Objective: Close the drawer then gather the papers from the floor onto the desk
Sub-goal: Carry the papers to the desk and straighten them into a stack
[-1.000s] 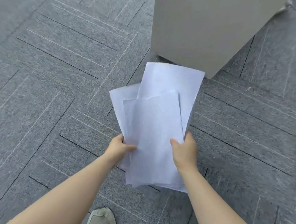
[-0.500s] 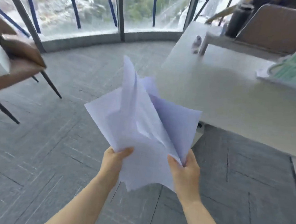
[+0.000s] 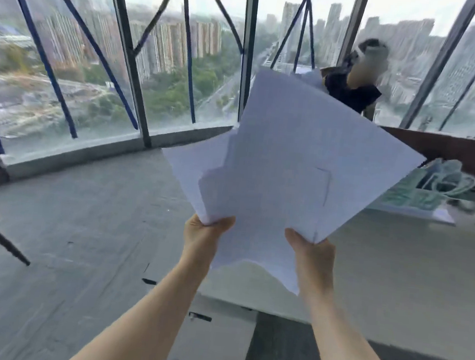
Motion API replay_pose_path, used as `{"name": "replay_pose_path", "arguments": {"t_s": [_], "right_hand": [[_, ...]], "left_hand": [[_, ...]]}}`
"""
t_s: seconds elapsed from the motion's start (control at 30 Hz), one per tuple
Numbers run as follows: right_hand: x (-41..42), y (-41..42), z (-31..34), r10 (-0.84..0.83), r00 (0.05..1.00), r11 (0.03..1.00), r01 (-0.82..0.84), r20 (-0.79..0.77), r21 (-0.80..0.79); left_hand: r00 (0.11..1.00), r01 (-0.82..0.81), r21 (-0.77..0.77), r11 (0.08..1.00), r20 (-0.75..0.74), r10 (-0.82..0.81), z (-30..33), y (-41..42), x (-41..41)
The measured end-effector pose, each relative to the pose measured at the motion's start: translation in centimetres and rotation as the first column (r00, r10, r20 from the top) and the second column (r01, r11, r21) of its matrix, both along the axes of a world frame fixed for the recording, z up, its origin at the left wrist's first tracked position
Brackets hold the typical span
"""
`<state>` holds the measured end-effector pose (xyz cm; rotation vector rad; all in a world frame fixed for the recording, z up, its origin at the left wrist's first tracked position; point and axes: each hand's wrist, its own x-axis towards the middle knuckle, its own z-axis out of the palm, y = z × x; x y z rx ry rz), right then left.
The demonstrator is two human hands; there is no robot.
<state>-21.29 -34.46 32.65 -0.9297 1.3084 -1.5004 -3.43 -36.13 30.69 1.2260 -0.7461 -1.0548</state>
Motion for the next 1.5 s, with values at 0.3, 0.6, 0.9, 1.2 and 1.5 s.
{"name": "replay_pose_path", "arguments": {"t_s": [0.3, 0.6, 0.9, 1.2, 1.5], "right_hand": [[-7.6, -12.4, -6.7, 0.153, 0.979, 0.970, -0.122, -0.137, 0.209], [-8.7, -15.7, -8.6, 0.097, 0.995, 0.985, -0.096, 0.002, 0.146], [-9.1, -20.4, -4.3, -0.160, 0.771, 0.987, 0.128, -0.616, -0.096], [-8.8, -22.0, -2.9, 0.152, 0.821, 0.988, -0.135, -0.551, 0.073], [-9.2, -20.7, -5.9, 0.015, 0.971, 1.000, -0.018, -0.237, -0.012]], "left_hand": [[0.993, 0.099, 0.189, 0.977, 0.051, -0.110, -8.3, -10.8, -4.4], [0.977, 0.213, 0.309, 0.927, -0.062, -0.204, -11.8, -13.8, -4.9], [0.884, 0.255, 0.225, 0.940, 0.339, -0.321, -8.0, -20.0, -2.6], [0.550, 0.206, 0.145, 0.968, 0.801, -0.237, -3.1, -24.2, 2.9], [0.881, 0.299, 0.235, 0.925, 0.303, -0.362, -5.5, -23.0, 4.2]]}}
